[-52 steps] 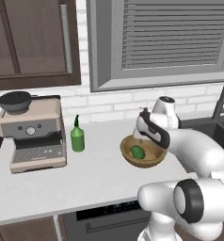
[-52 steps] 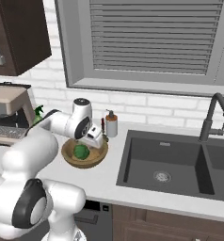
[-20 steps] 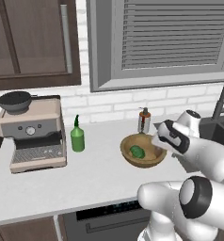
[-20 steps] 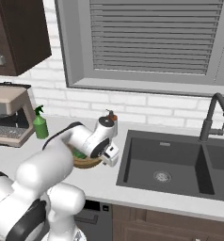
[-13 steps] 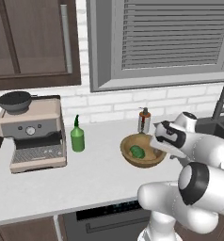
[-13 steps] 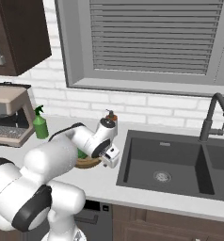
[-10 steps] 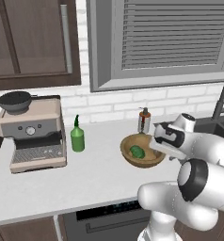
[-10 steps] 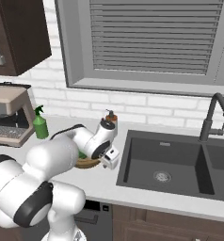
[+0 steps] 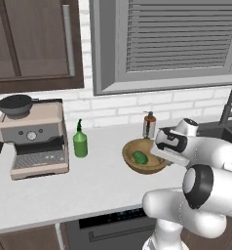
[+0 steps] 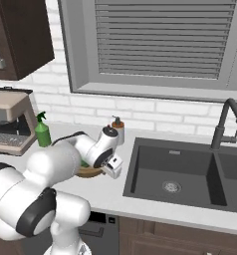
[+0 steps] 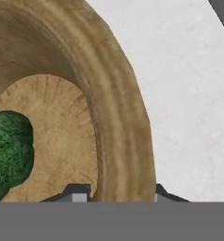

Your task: Pick the broccoli from the sink and place it in the bowl. Then pick the bowl and place it in the microwave. Then close the microwave door and press the start button.

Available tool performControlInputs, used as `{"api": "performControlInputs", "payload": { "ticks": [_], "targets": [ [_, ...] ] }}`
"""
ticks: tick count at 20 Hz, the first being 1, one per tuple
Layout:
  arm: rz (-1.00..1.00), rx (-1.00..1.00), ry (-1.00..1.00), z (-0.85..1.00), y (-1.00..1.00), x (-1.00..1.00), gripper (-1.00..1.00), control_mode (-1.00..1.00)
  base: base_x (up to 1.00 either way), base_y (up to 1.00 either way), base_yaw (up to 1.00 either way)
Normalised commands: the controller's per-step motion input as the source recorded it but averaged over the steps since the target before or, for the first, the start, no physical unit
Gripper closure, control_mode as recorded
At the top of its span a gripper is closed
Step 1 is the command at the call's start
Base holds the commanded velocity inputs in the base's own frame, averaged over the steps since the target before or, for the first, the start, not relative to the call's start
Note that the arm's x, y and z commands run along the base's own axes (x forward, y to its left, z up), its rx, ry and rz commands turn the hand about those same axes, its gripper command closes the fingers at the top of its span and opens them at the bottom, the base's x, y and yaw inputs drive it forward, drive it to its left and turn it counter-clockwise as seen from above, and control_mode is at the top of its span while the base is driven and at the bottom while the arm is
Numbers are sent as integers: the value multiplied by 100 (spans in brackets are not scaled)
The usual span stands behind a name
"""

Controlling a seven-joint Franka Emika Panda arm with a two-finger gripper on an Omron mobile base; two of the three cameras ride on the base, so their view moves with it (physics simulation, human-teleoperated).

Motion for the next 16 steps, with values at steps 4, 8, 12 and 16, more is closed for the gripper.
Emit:
{"api": "performControlInputs", "payload": {
  "ticks": [4, 8, 12, 16],
  "targets": [
    [0, 0, -1, 0, 1, -2, 100, -100, 0, 0, 0],
    [-9, 3, 0, 22, 0, -28, 100, -100, 0, 0, 0],
    [-12, 7, -1, 55, 0, -37, 100, -100, 0, 0, 0],
    [-12, 14, 0, 78, 0, -45, 100, -100, 0, 0, 0]
  ]
}}
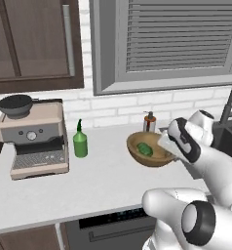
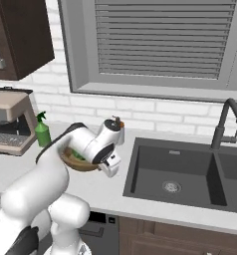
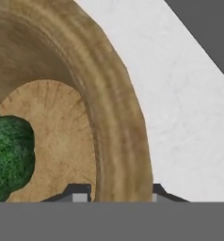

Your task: Pick the broccoli from the sink and place it in the bowl. Then pick the bowl and place it in the microwave. Then close the microwave door and press the start button.

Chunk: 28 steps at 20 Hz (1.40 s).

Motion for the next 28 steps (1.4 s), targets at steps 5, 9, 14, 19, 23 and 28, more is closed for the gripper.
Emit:
{"api": "performControlInputs", "payload": {
  "ticks": [5, 9, 14, 19, 23, 28],
  "targets": [
    [-14, 4, 10, 94, 0, -49, 100, -100, 0, 0, 0],
    [-41, 2, 7, 89, -6, -35, 100, -100, 0, 0, 0],
    [-51, 0, 9, 85, -6, -28, 100, -100, 0, 0, 0],
    [-40, -4, 2, 64, 0, -54, 100, -100, 0, 0, 0],
    [-25, -5, 3, 73, 0, -35, 100, -100, 0, 0, 0],
    [-5, -4, 7, 55, 5, -28, 100, -100, 0, 0, 0]
  ]
}}
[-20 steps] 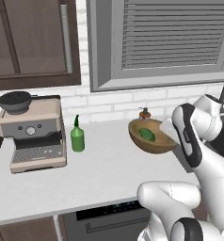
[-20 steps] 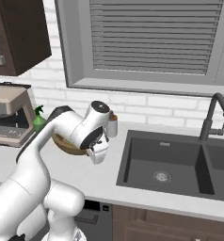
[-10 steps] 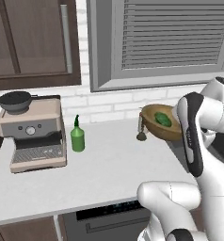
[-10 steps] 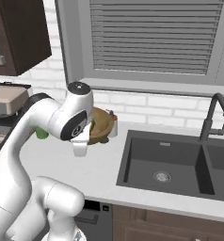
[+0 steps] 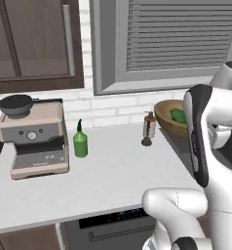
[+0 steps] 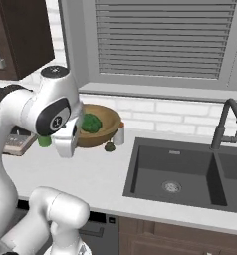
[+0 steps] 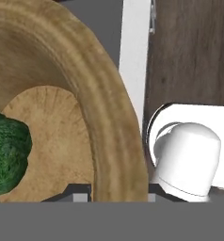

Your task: Pick the broccoli from the sink and place it in the bowl. Then pick the bowl and place it in the microwave. Then close the microwave door and press the start button.

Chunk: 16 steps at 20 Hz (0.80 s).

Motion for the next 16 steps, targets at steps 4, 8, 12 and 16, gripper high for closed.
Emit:
{"api": "performControlInputs", "payload": {
  "ticks": [4, 8, 12, 16],
  "targets": [
    [0, -1, 0, 45, 3, -41, 100, -100, 0, 0, 0],
    [0, 0, 0, 45, 15, -57, 100, -100, 0, 0, 0],
    [0, -4, -1, 35, 24, -53, 100, -100, 0, 0, 0],
    [0, -2, -2, 8, 6, -19, 100, 100, -57, 1, 0]
  ]
}}
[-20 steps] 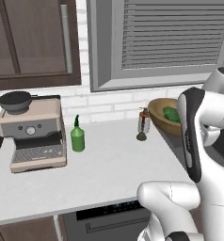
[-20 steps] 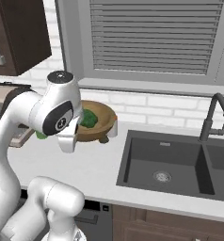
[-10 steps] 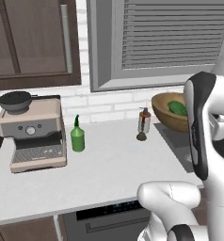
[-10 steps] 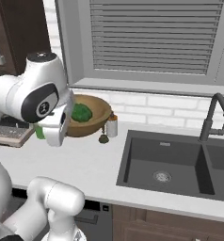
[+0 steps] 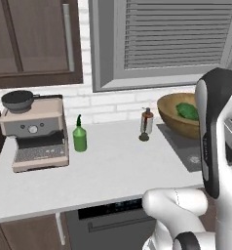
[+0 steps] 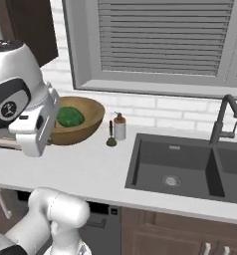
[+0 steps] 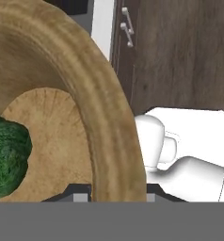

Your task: Pick the broccoli from the sink and place it in the bowl. Then pick the bowl and place it in the microwave. Then close the microwave door and press the start button.

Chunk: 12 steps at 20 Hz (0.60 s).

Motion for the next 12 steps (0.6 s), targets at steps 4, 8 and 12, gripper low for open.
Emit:
{"api": "performControlInputs", "payload": {
  "ticks": [4, 8, 12],
  "targets": [
    [0, 0, 0, 0, 0, 0, 100, 100, -61, -25, -3],
    [0, 0, 0, 0, 0, 0, 100, 100, -56, -34, -25],
    [0, 0, 0, 0, 0, 0, 100, 100, -6, -19, -63]
  ]
}}
